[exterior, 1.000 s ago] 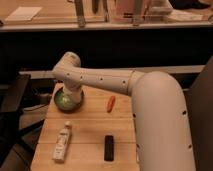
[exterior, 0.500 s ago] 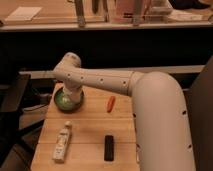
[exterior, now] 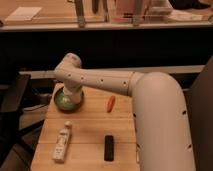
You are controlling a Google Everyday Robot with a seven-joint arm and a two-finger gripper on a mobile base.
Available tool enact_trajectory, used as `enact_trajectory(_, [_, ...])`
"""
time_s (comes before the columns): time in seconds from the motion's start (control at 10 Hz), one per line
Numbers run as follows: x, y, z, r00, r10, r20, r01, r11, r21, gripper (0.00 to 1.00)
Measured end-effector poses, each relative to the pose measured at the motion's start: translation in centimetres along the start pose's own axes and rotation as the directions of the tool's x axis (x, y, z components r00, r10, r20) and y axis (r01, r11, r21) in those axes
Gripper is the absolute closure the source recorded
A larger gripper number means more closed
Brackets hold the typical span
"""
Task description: Place the ceramic cup in the ceramic bowl
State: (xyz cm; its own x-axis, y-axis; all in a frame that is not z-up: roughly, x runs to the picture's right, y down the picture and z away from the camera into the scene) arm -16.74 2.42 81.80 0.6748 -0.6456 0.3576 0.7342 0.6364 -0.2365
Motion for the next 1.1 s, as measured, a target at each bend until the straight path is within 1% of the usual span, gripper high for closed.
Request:
enact_trajectory(0.5, [-0.04,0.04,0.22,1.000,-0.005,0.003,0.005,1.000,0.002,0.97])
enact_trajectory(0.8, [-0.05,0.08,0.32,1.000,-0.008,0.004,0.008,1.000,0.003,0.79])
enact_trajectory(1.0, [-0.04,0.11,0.38,1.000,-0.010,0.004,0.010,1.000,0.003,0.82])
enact_trajectory(1.1, [-0.05,0.11,0.41,1.000,-0.011,0.004,0.011,1.000,0.003,0.79])
